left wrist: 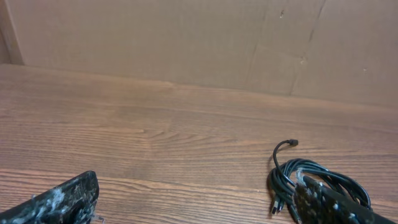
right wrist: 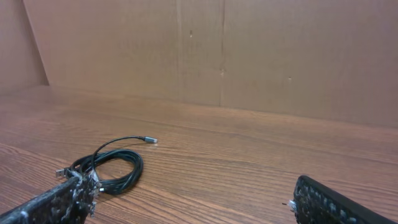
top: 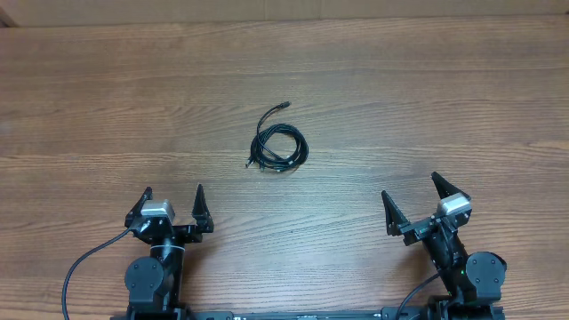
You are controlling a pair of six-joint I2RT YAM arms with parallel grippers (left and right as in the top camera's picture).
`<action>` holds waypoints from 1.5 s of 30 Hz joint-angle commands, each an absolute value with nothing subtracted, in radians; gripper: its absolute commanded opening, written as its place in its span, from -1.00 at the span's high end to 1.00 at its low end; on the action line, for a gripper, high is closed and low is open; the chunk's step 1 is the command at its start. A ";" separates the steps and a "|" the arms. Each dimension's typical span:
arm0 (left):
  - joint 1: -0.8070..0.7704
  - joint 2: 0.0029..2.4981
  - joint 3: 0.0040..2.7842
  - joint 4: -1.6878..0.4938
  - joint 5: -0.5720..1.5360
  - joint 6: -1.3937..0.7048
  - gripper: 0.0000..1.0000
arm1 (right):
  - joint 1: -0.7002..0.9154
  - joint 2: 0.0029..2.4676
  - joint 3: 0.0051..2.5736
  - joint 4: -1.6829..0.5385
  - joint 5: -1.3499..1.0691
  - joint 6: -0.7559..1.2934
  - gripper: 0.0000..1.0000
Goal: Untangle cables
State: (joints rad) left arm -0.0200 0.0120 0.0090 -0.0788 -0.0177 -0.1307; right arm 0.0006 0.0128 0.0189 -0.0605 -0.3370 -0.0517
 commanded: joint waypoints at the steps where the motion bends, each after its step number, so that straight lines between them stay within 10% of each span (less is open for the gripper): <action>1: -0.020 0.004 0.006 -0.078 -0.003 -0.119 -0.99 | -0.001 0.003 0.008 -0.054 -0.342 -0.046 -1.00; 45: -0.020 0.004 0.006 -0.078 -0.004 -0.093 -0.99 | -0.001 0.003 0.008 -0.047 -0.333 -0.052 -1.00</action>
